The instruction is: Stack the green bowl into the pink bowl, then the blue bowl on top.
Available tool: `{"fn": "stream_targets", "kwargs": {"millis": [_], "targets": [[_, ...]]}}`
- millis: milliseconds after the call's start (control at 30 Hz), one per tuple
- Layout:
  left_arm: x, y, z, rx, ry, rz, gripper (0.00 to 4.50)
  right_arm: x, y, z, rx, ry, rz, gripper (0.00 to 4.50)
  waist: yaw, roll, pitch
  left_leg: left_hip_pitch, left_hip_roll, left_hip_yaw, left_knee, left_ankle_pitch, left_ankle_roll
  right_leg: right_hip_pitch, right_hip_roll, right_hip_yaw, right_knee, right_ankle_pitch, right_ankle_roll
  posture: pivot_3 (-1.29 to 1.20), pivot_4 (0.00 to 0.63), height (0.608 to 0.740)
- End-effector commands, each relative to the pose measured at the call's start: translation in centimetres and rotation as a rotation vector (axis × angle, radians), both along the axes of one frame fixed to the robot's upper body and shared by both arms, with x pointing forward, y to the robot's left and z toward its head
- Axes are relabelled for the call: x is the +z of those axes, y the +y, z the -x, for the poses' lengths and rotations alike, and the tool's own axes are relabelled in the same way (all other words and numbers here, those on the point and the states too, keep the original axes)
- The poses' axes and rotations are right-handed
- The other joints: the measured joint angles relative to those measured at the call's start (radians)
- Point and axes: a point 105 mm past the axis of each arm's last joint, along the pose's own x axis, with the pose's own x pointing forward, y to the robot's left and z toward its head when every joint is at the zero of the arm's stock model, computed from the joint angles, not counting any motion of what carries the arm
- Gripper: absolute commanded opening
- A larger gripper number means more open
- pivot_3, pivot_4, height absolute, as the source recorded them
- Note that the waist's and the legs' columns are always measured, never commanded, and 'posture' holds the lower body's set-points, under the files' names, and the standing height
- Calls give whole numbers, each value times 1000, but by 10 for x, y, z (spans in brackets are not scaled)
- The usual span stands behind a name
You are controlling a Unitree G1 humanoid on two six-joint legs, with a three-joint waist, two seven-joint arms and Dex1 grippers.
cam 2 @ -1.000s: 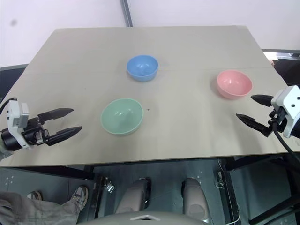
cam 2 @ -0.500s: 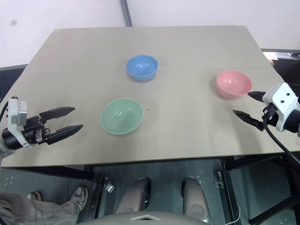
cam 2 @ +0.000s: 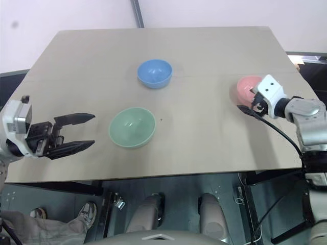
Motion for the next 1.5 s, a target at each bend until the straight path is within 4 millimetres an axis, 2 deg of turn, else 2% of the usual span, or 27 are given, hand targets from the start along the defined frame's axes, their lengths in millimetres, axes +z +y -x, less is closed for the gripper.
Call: {"fn": "stream_targets", "kwargs": {"millis": [33,167,233,267,333,400,467,533,600,700,767,833,933,1067,1100,1133,1233,1367,1500], "targets": [[7,-6,7,-28,-32,-10,4500,-1,-3,-11,-2,22,51,3236,-1,0,0,0,0,0,0,0,0,0,0,0,0,0,0,0,150,740],[7,-5,11,-12,-29,-7,4500,-4,-2,-18,6,29,74,1444,-1,1,0,1,0,0,-1,0,0,0,0,0,0,0,0,0,150,740],[6,-5,13,-9,-25,-7,4500,-3,0,-19,28,5,96,399,-2,1,0,1,0,0,-1,0,0,0,0,0,0,0,0,0,150,740],[6,-5,14,-6,-24,-6,4500,-2,1,-20,33,-12,104,60,-2,1,0,1,0,0,-1,0,0,0,0,0,0,0,0,0,150,740],[5,-4,14,6,-27,-7,4500,2,7,-20,88,-75,194,60,-2,1,0,1,0,0,-1,0,0,0,0,0,0,0,0,0,150,740],[6,-4,14,16,-29,-2,4500,7,28,-11,207,-115,185,60,-2,1,0,1,0,0,-1,0,0,0,0,0,0,0,0,0,150,740],[2,-2,11,40,-29,-8,4500,9,58,6,336,-134,138,60,-2,1,0,1,0,0,-2,0,0,0,0,0,0,0,0,0,150,740],[-6,-1,7,88,-18,-24,4500,6,94,33,490,-142,117,60,-1,1,0,1,0,0,-2,0,0,0,0,0,0,0,0,0,150,740],[-10,-2,6,99,-19,-37,4500,1,116,50,559,-148,105,60,-2,1,0,1,1,-1,-2,0,0,0,1,0,1,0,0,0,150,740],[-13,-6,4,91,-23,-61,4500,-18,147,72,624,-107,82,60,1,1,0,1,0,-1,-2,0,0,0,1,0,1,0,0,0,150,740],[-12,-7,3,75,-24,-72,4500,-29,155,73,636,-101,116,60,2,0,0,1,0,-1,-1,0,0,0,1,0,1,0,0,0,150,740],[-10,-9,2,61,-25,-75,4500,-27,161,69,631,-110,118,60,3,0,0,1,0,-1,0,0,0,1,1,0,1,0,0,0,150,740],[-8,-12,0,47,-26,-83,4500,-21,173,68,644,-125,104,1254,1,0,0,1,0,-1,2,0,0,1,1,0,2,-1,-3,0,150,740],[-6,-18,-4,35,-46,-105,4500,-21,186,76,687,-135,107,3202,1,0,0,2,1,-2,2,0,0,0,2,0,3,1,0,0,150,740],[-6,-19,-7,56,-65,-133,4500,-18,187,77,685,-153,105,3426,2,0,0,2,1,-2,1,0,0,0,2,0,3,1,0,0,150,740],[-8,-19,-12,97,-91,-177,4500,-13,187,79,687,-171,101,4046,2,0,0,1,1,-2,1,0,0,0,2,0,3,1,0,0,150,740],[-16,-20,-18,160,-121,-325,4500,5,184,89,696,-179,32,4046,2,0,0,1,1,-2,1,0,0,0,2,0,2,1,0,0,150,740],[-18,-23,-21,155,-112,-516,4500,37,175,116,749,-164,-90,4046,6,0,0,0,1,-3,1,0,0,0,2,0,2,1,0,0,150,740],[-22,-30,-22,59,-182,-723,4500,43,164,137,761,-89,-141,4046,6,0,0,1,1,-2,1,0,0,1,2,0,2,0,0,0,150,740]]}}
